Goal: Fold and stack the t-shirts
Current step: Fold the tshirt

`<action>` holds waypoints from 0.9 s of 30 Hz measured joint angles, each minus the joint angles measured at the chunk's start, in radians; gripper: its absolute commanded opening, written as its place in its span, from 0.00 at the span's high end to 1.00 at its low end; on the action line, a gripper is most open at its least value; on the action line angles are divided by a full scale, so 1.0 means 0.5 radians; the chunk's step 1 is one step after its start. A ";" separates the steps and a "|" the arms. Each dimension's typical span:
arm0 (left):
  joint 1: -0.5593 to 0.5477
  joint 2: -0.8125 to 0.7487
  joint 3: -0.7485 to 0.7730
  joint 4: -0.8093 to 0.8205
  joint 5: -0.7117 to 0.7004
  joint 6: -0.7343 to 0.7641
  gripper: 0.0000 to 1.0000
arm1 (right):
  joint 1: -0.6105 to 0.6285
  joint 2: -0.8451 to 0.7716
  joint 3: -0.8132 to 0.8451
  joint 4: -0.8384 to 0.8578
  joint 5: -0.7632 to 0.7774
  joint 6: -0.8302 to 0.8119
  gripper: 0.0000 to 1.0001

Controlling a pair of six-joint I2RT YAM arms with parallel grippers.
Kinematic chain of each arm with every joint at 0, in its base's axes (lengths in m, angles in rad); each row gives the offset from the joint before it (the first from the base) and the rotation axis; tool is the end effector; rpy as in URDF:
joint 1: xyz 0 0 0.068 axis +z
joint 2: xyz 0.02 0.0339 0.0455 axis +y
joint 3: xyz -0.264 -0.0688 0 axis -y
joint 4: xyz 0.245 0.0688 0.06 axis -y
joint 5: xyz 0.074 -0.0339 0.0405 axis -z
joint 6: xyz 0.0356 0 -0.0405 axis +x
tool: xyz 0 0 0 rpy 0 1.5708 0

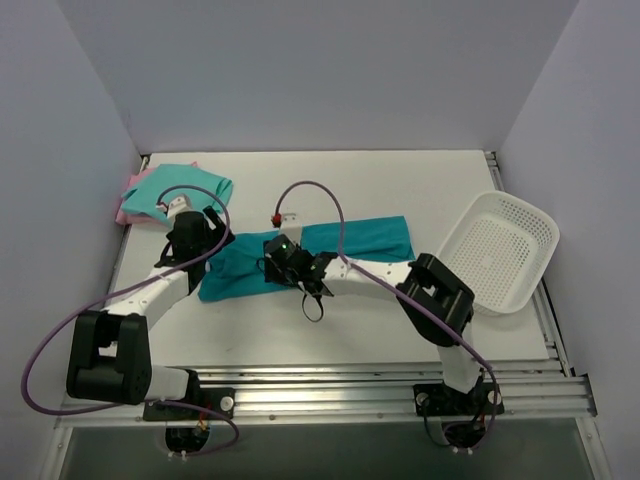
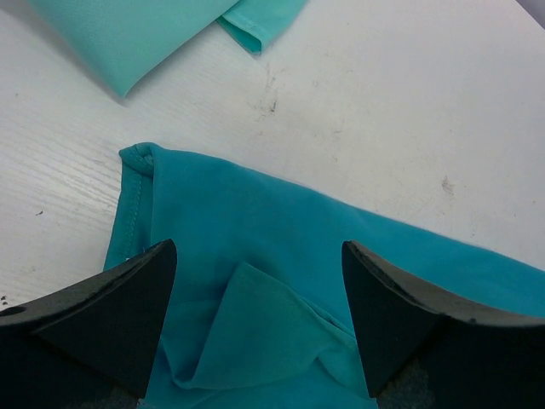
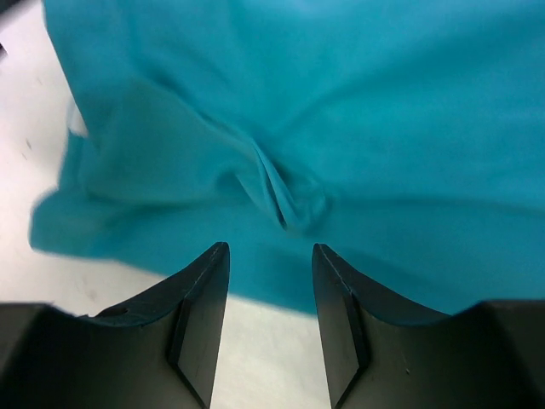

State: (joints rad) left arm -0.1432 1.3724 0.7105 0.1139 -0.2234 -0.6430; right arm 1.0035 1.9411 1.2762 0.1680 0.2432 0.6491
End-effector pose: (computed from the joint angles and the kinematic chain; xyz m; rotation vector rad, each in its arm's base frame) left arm 0.2890 -0.0337 0.2124 -0.6500 2.0100 -0.2348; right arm 0.2441 0.3671 0.2039 -0.2237 2.1311 0.7587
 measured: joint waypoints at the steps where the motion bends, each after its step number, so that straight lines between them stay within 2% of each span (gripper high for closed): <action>1: 0.000 -0.004 -0.001 0.001 0.000 -0.001 0.13 | -0.017 0.085 0.121 0.007 -0.010 -0.012 0.61; 6: -0.001 -0.055 -0.017 0.000 -0.002 -0.001 0.13 | -0.056 0.397 0.526 0.006 -0.076 -0.056 0.61; 10: -0.001 -0.089 -0.018 0.002 -0.002 -0.001 0.13 | -0.066 0.555 0.697 -0.014 -0.127 -0.079 0.61; 27: -0.001 -0.077 -0.019 0.008 -0.001 -0.001 0.13 | -0.067 0.659 0.745 -0.030 -0.244 -0.095 0.62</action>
State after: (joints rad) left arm -0.1436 1.3338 0.7010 0.1181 -0.2237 -0.6434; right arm 0.9699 2.2707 1.6485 0.1532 0.1211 0.6014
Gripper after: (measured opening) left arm 0.870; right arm 0.382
